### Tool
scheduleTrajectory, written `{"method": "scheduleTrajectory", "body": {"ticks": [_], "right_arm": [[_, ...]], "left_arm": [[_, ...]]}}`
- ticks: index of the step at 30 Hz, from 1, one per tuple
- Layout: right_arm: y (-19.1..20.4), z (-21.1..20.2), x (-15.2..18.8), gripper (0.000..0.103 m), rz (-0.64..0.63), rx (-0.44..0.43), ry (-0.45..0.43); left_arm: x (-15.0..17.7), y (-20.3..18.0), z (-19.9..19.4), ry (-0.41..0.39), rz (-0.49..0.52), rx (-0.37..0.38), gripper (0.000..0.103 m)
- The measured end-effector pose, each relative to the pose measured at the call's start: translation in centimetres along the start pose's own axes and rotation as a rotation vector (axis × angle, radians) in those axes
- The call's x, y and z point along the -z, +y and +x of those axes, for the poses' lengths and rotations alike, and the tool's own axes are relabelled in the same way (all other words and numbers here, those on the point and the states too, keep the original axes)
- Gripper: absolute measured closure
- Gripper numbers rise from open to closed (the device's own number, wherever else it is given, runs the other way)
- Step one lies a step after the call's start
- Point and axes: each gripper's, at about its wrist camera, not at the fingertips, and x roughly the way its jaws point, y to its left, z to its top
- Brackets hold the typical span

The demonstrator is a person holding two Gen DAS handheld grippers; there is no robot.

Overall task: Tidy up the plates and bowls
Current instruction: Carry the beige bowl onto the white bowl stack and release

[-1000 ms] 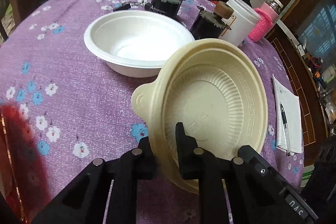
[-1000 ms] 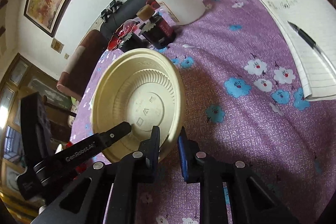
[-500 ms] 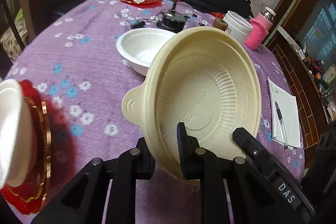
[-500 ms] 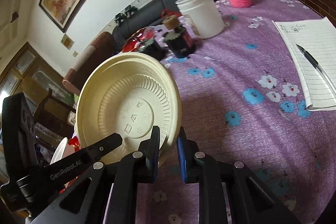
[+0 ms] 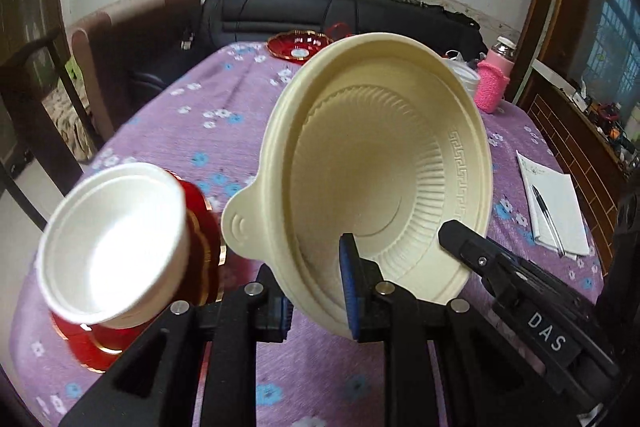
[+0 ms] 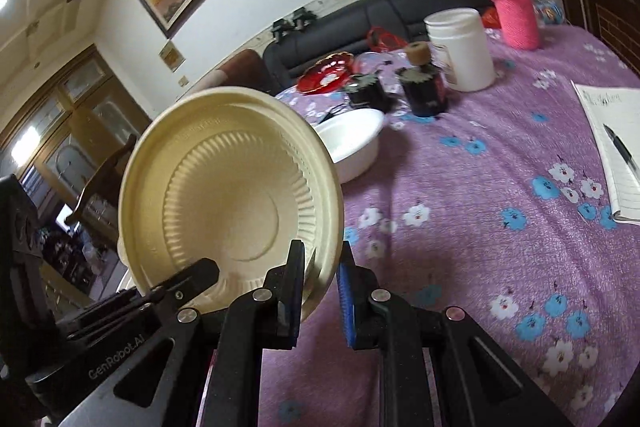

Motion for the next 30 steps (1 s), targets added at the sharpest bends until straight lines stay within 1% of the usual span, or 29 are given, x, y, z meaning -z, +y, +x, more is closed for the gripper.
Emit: {"method": "scheduleTrajectory", "body": {"ticks": [5,11,17,20,24,30], "right_arm": [[2.1,-0.6,1.1,0.085,-0.005,0.004,0.014],[7.3,-1.2,1.3,0.085,-0.091,0.017,0.02],[11.8,-0.6,1.5,0.085,-0.134,-0.002,0.035],[14.4,0.1,2.0,0.085,-0.171,0.014,0.037],[16.8,1.1,2.5,0.085,-0.198,0.026,0.056],[19.7,2.6,2.5,0.084,-0.233,0.041,0.073]], "left_arm": [[0.9,1.9,-1.8,-0.005,-0.004,0.012,0.084],[1.2,5.9,-4.3,-0.029,-0.069,0.036,0.084],[1.3,10.2,-6.7,-0.061,-0.1,0.032,0.083],[1.3,11.9,-7.2,-0.068,-0.106,0.024,0.083],[1.3,14.3,-7.4,-0.062,-0.116,0.014,0.083],[0.8,16.1,-8.0,-0.081,-0.078,-0.038,0.083]]}}
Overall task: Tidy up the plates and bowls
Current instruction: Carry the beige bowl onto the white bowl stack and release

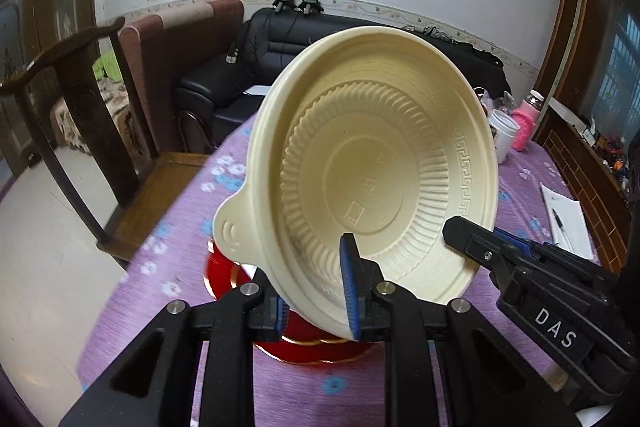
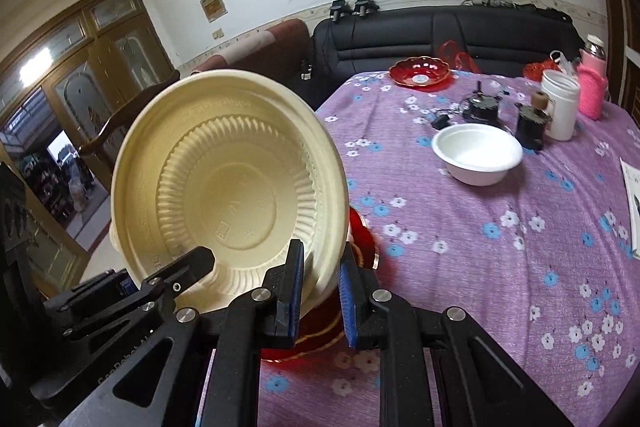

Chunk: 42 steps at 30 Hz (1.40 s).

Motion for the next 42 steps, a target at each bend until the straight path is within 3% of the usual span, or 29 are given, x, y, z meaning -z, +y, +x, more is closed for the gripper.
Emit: {"method": "scheduleTrajectory", "body": {"ticks": [10,26,31,33,37,42], "right_arm": [[2.0,2.3,-0.8,0.083,-0.002,-0.029,0.047],[0.8,7.0,-0.1,0.083,0.044,0.012,0.151],[1.3,6.9,0.0,0.082,0.024,0.017,0.143],[1.5,6.7,-0.1,0.082,0.016,0.028,0.133],[1.6,6.6,0.0,0.065,0.003,0.056,0.113],[1.3,6.0,0.2,0.062,0.006,0.069,0.081]], "left_arm": [[-1.1,3.4,1.4,0.03,-0.027,-0.025,0.08],[-0.5,3.9,7.2,0.15,-0.001,-0.093,0.077],[-0.4,4.7,7.4,0.167,-0.033,-0.082,0.074],[-0.5,4.7,7.1,0.153,-0.032,-0.095,0.065],[-0.4,4.7,6.8,0.143,-0.035,-0.097,0.059],[-0.1,4.7,6.3,0.137,-0.048,-0.091,0.058]]}}
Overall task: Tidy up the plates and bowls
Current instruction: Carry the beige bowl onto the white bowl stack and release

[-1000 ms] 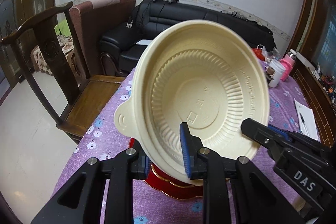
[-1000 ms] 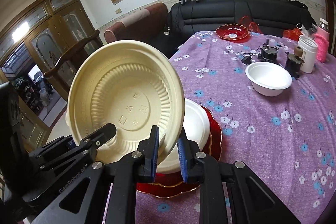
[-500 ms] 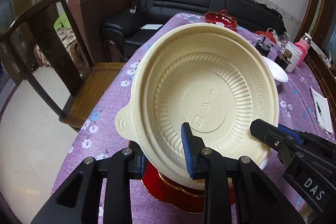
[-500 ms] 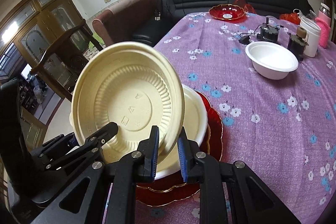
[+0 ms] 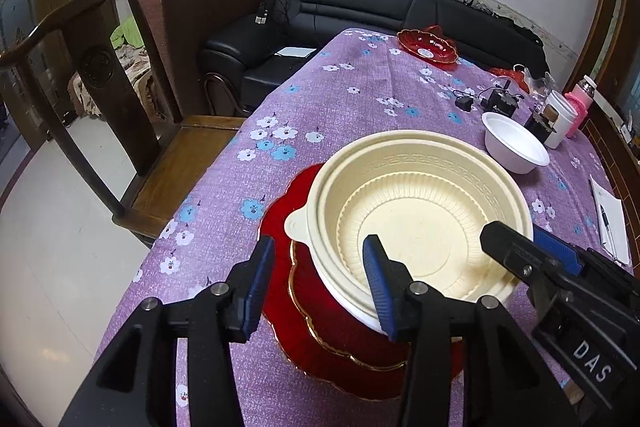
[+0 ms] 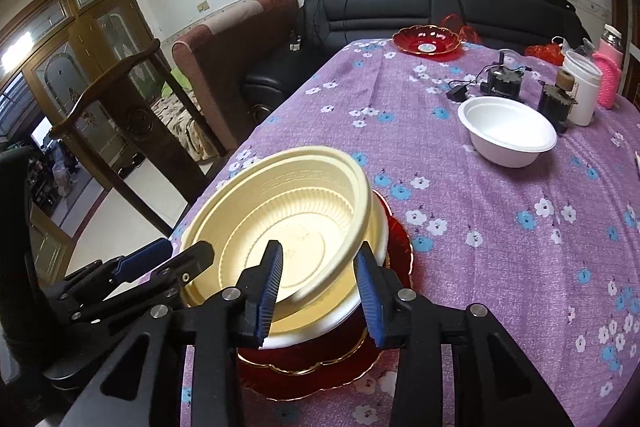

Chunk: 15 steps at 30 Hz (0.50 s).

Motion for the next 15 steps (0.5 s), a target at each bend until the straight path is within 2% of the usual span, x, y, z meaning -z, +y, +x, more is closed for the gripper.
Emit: {"method": "scheduleTrajectory", "body": {"ticks": [2,5,10,12,15], "right_arm": [[-0.1,-0.2,-0.1,0.06,0.003,0.001,-0.013],[-0.2,-0.9,0.0,0.056,0.006,-0.001,-0.038],[-0.1,-1.8,0.3,0.056,-0.002,-0.009,-0.057],[-0.1,-2.4,0.5,0.056,0.001,-0.019,-0.064],[-0.3,-3.3,1.1,0.055,-0.004,-0.022,-0.078]], "left_arm": [[0.1,0.2,-0.5,-0.008,-0.011,0.007,0.058],[0.4,0.7,-1.6,-0.029,-0.037,0.022,0.051],[1.0,1.3,-3.9,-0.065,-0.075,0.064,0.045],[1.4,1.2,-5.0,-0.087,-0.085,0.079,0.038],[2.2,0.6,-6.5,-0.12,-0.083,0.091,0.034]]}}
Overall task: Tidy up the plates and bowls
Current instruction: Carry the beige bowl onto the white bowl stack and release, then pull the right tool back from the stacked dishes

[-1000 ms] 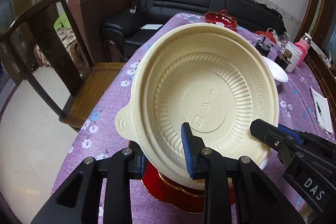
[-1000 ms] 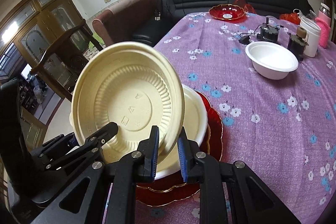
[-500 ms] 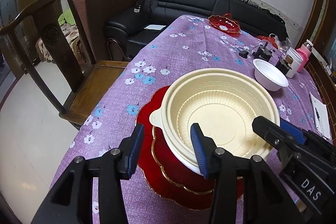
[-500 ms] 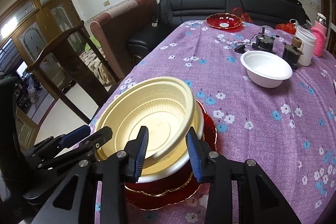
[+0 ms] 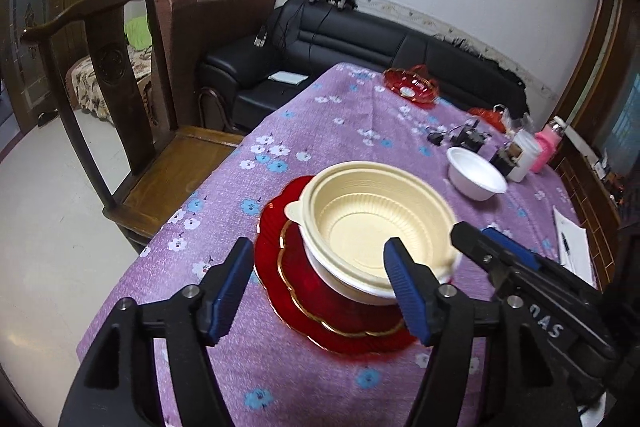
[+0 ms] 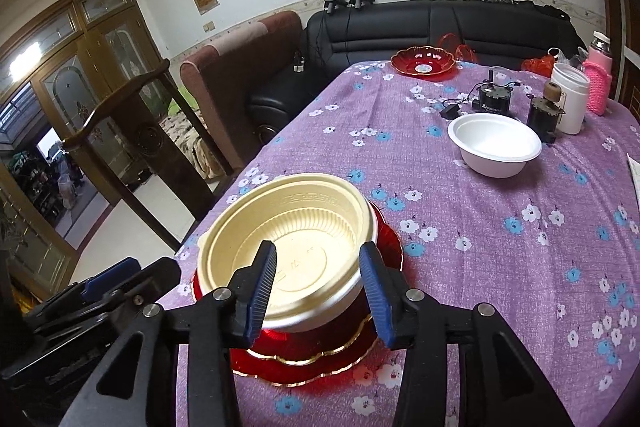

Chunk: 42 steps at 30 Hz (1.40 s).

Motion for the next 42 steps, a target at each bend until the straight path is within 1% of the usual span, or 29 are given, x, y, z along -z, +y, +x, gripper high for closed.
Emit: {"method": "scheduleTrajectory", "body": {"ticks": [3,5,8,10,12,13,15,16,21,24,27,34,42], "right_arm": [[-0.2,-1.3,0.7,0.054,-0.016,0.011,-0.021],[-0.3,-2.2,1.3,0.049,-0.023,0.019,-0.034],[-0.8,-3.6,2.3,0.047,-0.033,0.043,-0.058],[-1.6,-4.4,3.1,0.046,-0.031,0.058,-0.073],[-2.4,-5.2,3.8,0.045,-0.019,0.07,-0.083],[-2.9,-5.7,4.2,0.045,-0.008,0.077,-0.089],[-3.8,-6.4,4.9,0.044,0.011,0.088,-0.1],[-4.1,-6.8,5.2,0.044,0.021,0.094,-0.106],[-5.2,-8.3,7.0,0.043,0.07,0.098,-0.13],[-5.2,-8.8,7.9,0.042,0.077,0.109,-0.136],[-5.4,-9.0,8.6,0.04,0.078,0.132,-0.146],[-6.1,-8.8,9.5,0.038,0.113,0.137,-0.125],[-5.6,-8.5,10.0,0.038,0.103,0.144,-0.113]], "left_arm": [[0.7,-1.0,-1.1,-0.024,0.014,0.008,0.03],[1.1,-1.5,-1.7,-0.04,0.019,0.01,0.029],[2.0,-2.4,-2.7,-0.069,0.018,-0.006,0.023],[2.6,-3.0,-3.4,-0.116,0.019,-0.056,0.02],[3.2,-3.7,-4.4,-0.185,0.025,-0.124,0.014],[3.5,-4.0,-4.9,-0.221,0.03,-0.155,0.013],[4.0,-4.5,-5.5,-0.261,0.039,-0.181,0.012],[4.3,-4.8,-5.8,-0.268,0.047,-0.183,0.012],[6.0,-6.6,-6.0,-0.269,0.109,-0.198,0.012],[6.8,-7.5,-5.6,-0.251,0.151,-0.202,0.012],[7.3,-7.9,-5.4,-0.227,0.167,-0.187,0.012],[8.1,-7.9,-5.1,-0.198,0.179,-0.172,0.012],[8.4,-7.5,-4.9,-0.18,0.173,-0.167,0.012]]}}
